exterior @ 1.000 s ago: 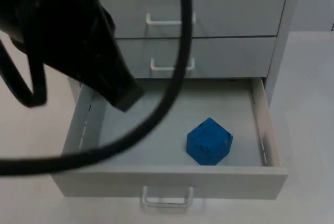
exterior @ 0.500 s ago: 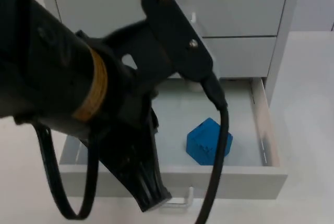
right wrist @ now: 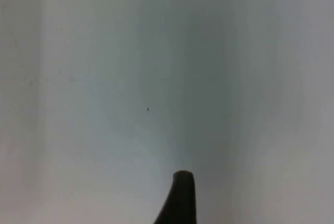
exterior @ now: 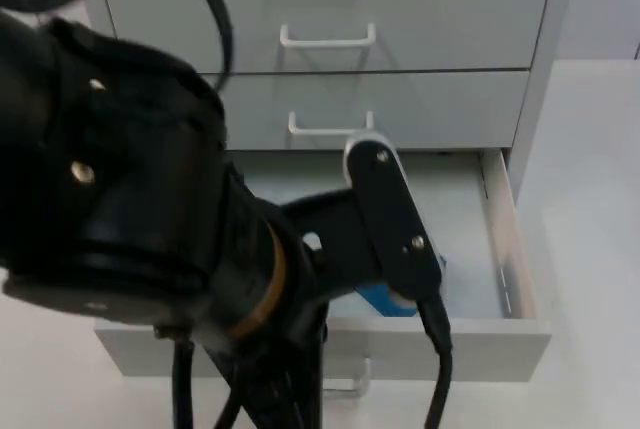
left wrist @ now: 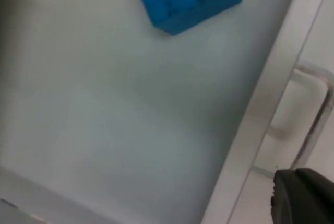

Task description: Open the drawer with the left hand, place the block into the drawer with the right hand, then close the drawer with the left hand.

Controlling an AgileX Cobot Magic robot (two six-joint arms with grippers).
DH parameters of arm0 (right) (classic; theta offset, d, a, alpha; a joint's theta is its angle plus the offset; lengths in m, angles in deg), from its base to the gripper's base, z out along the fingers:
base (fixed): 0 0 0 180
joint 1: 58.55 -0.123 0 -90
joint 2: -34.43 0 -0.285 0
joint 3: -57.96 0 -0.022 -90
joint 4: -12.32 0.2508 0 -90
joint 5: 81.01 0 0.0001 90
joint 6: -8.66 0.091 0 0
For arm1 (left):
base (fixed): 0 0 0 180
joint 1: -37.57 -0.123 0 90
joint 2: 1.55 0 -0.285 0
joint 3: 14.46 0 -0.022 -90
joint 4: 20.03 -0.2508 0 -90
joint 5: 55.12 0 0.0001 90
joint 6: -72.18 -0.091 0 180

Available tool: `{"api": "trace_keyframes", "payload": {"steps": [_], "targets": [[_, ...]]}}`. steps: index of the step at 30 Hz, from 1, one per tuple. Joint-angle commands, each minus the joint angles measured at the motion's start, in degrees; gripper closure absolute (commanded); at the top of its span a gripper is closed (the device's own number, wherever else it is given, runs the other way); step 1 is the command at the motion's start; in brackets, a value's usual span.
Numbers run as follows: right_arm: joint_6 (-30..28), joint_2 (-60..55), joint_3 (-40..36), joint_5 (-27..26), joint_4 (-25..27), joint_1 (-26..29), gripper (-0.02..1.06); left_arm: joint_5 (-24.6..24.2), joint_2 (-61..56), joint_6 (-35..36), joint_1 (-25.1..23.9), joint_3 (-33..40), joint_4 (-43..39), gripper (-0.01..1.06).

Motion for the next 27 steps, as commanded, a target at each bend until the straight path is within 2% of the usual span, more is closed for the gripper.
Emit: {"api": "trace_keyframes", "payload": {"steps": [1, 16, 19, 23, 24, 27], "targets": [[-0.33, 0.46, 0.09, -0.57, 0.35, 0.09, 0.34, 1.71, 1.29, 0.99, 0.34, 0.15, -1.01, 1.05], [-0.33, 0.46, 0.09, -0.91, 0.35, 0.09, 0.34, 4.43, 6.52, 0.99, 0.34, 0.15, -4.25, 1.05], [-0.33, 0.46, 0.09, -0.91, 0.35, 0.09, 0.34, 4.31, 7.44, 4.51, 0.34, 0.15, -7.87, 1.05], [-0.33, 0.46, 0.09, -1.01, 0.35, 0.09, 0.34, 4.15, 8.35, 14.76, -0.07, 0.15, -18.36, 1.05], [-0.33, 0.46, 0.09, -1.01, 0.35, 0.09, 0.34, 4.15, 8.35, 14.76, -0.07, 0.15, -18.36, 1.05], [-0.21, 0.46, 0.09, -1.02, 0.35, 0.09, 0.34, 3.82, 9.44, 23.02, -0.07, 0.03, -27.4, 1.05]]}}
